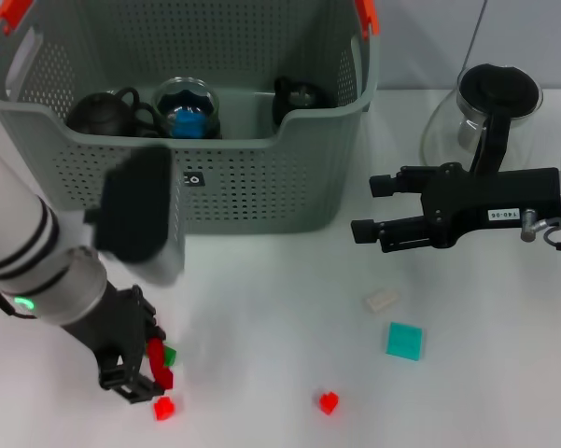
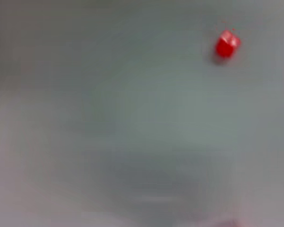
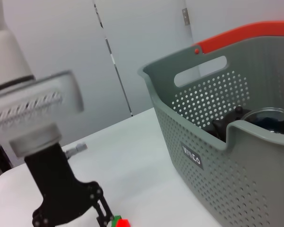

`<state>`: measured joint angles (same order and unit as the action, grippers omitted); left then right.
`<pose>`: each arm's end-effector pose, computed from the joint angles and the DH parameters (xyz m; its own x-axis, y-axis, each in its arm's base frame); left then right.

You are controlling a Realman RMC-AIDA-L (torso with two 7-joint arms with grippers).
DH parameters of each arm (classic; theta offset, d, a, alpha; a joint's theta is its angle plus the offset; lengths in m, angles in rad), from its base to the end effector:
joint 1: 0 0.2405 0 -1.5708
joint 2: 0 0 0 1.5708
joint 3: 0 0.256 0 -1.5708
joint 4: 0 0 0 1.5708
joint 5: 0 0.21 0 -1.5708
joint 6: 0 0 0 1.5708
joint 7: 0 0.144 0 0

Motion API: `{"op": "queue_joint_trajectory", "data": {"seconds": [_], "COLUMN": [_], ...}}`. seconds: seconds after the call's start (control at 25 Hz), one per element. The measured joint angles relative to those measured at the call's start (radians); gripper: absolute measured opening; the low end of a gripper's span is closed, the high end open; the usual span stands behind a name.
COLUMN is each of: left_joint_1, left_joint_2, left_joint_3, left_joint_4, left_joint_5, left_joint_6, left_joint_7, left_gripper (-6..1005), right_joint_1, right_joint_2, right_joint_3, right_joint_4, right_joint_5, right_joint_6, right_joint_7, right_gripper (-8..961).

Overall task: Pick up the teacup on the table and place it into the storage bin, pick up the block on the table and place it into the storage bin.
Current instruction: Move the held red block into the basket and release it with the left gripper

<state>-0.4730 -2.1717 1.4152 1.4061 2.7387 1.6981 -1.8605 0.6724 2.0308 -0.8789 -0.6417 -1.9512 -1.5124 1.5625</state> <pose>-0.2121 0.3043 -0.0195 0.8474 0.0948 -0.5224 0.0636 -0.9950 -0.0774 0.2131 0.3651 -0.0068 0.8319 -0.3679 -0.4154 -0.4220 -0.9056 -0.0431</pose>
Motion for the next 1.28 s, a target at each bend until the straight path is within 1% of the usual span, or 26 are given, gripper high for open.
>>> {"op": "queue_joint_trajectory", "data": {"seconds": [0.08,0.16,0.2,0.28,0.32,0.36,0.44,0.52,0.56,0.64,0.68,0.72,0.76,0.8,0.88,0.96,1.08,1.24,1.28], "left_joint_1": [-0.012,-0.017,-0.017,-0.040,-0.045,-0.057,-0.092,-0.134,-0.151,-0.185,-0.194,-0.209,-0.220,-0.232,-0.250,-0.265,-0.281,-0.298,-0.299], "left_joint_2": [0.001,0.002,0.002,0.003,0.003,0.004,0.011,0.028,0.040,0.075,0.087,0.112,0.129,0.143,0.164,0.174,0.181,0.197,0.198], "left_joint_3": [-0.069,-0.119,-0.119,-0.285,-0.318,-0.371,-0.499,-0.635,-0.688,-0.774,-0.784,-0.800,-0.804,-0.803,-0.797,-0.791,-0.778,-0.739,-0.734], "left_joint_4": [0.000,0.002,0.002,0.011,0.012,0.012,0.008,-0.008,-0.020,-0.059,-0.071,-0.096,-0.114,-0.134,-0.171,-0.203,-0.242,-0.278,-0.280], "left_joint_5": [-0.033,-0.061,-0.061,-0.160,-0.184,-0.217,-0.292,-0.375,-0.418,-0.522,-0.548,-0.587,-0.603,-0.605,-0.601,-0.597,-0.584,-0.558,-0.557], "left_joint_6": [0.016,0.025,0.025,0.062,0.070,0.084,0.111,0.145,0.161,0.190,0.188,0.171,0.139,0.094,0.014,-0.059,-0.192,-0.294,-0.305], "left_joint_7": [-0.059,-0.103,-0.103,-0.169,-0.176,-0.183,-0.204,-0.214,-0.215,-0.224,-0.231,-0.246,-0.262,-0.278,-0.300,-0.308,-0.315,-0.344,-0.346], "left_gripper": [627,627,627,628,628,628,628,628,628,628,628,628,628,628,628,628,628,628,716], "right_joint_1": [-0.001,-0.001,-0.002,-0.002,-0.003,-0.003,-0.003,-0.003,-0.002,0.000,0.001,0.002,0.003,0.004,0.006,0.008,0.010,0.013,0.013], "right_joint_2": [-0.002,-0.003,-0.004,-0.005,-0.005,-0.005,-0.007,-0.008,-0.008,-0.009,-0.009,-0.009,-0.009,-0.009,-0.009,-0.009,-0.009,-0.011,-0.012], "right_joint_3": [0.000,0.000,0.000,0.000,0.000,0.000,0.000,0.000,0.000,0.000,0.000,0.000,-0.001,-0.002,-0.006,-0.007,-0.008,-0.008,-0.008], "right_joint_4": [0.000,0.002,0.003,0.003,0.003,0.002,0.001,-0.001,-0.001,-0.001,-0.002,-0.002,-0.003,-0.003,-0.003,-0.003,-0.004,-0.004,-0.004], "right_joint_5": [0.000,0.000,0.000,0.000,0.000,0.000,-0.001,-0.003,-0.003,-0.005,-0.005,-0.006,-0.006,-0.006,-0.006,-0.006,-0.006,-0.007,-0.007], "right_joint_6": [0.000,0.000,0.000,-0.002,-0.003,-0.004,-0.007,-0.008,-0.009,-0.010,-0.010,-0.010,-0.010,-0.010,-0.008,-0.008,-0.009,-0.011,-0.011], "right_joint_7": [-0.001,-0.001,-0.001,-0.001,0.000,0.001,0.005,0.007,0.007,0.007,0.007,0.007,0.006,0.005,0.003,0.001,0.001,0.001,0.001], "right_gripper": [911,911,911,911,911,911,911,911,911,911,911,911,911,911,911,911,911,911,911]}}
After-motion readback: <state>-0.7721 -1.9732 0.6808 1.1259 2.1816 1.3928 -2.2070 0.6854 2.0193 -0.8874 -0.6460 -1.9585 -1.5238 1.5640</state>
